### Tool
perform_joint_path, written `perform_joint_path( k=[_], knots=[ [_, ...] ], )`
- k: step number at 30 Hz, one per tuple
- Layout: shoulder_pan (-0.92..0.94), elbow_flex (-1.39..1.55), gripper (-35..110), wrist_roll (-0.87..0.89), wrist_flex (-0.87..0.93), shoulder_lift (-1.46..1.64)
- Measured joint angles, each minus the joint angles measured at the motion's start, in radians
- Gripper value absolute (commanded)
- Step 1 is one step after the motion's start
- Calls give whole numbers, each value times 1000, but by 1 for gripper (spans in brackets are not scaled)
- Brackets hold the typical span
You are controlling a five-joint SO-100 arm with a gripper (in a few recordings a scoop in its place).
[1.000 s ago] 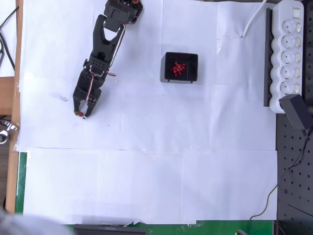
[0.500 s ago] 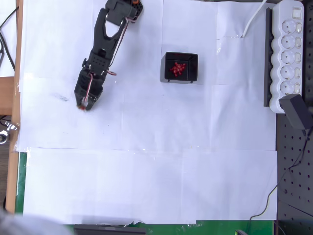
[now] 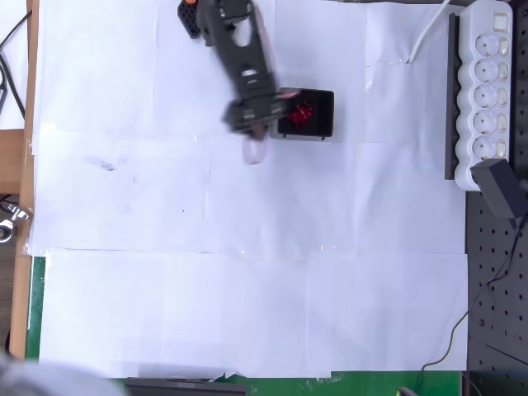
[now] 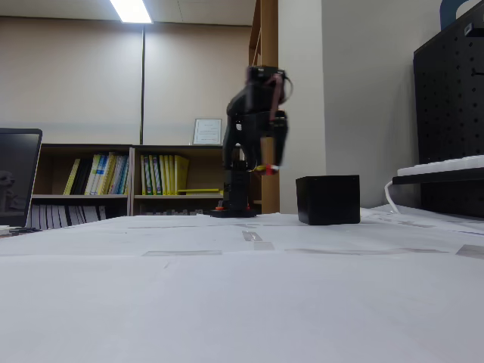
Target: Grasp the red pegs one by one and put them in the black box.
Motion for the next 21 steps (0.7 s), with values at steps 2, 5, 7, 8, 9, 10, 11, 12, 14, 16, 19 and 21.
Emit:
perform_joint_path(
  k=[2, 5, 7, 8, 9, 10, 11, 12, 14, 16, 19, 21],
  knots=[
    [-78, 0, 0, -60, -48, 0],
    [-163, 0, 0, -127, -117, 0],
    [-210, 0, 0, -149, -147, 0],
    [-230, 0, 0, -161, -161, 0],
    [-244, 0, 0, -169, -176, 5],
    [-255, -2, 0, -175, -184, 9],
    [-259, -6, 2, -176, -196, 9],
    [-264, -15, 4, -179, -204, 15],
    [-270, -32, 12, -179, -222, 28],
    [-264, -60, 21, -170, -229, 26],
    [-225, -80, 28, -155, -232, 26],
    [-192, -80, 30, -152, -232, 5]
  ],
)
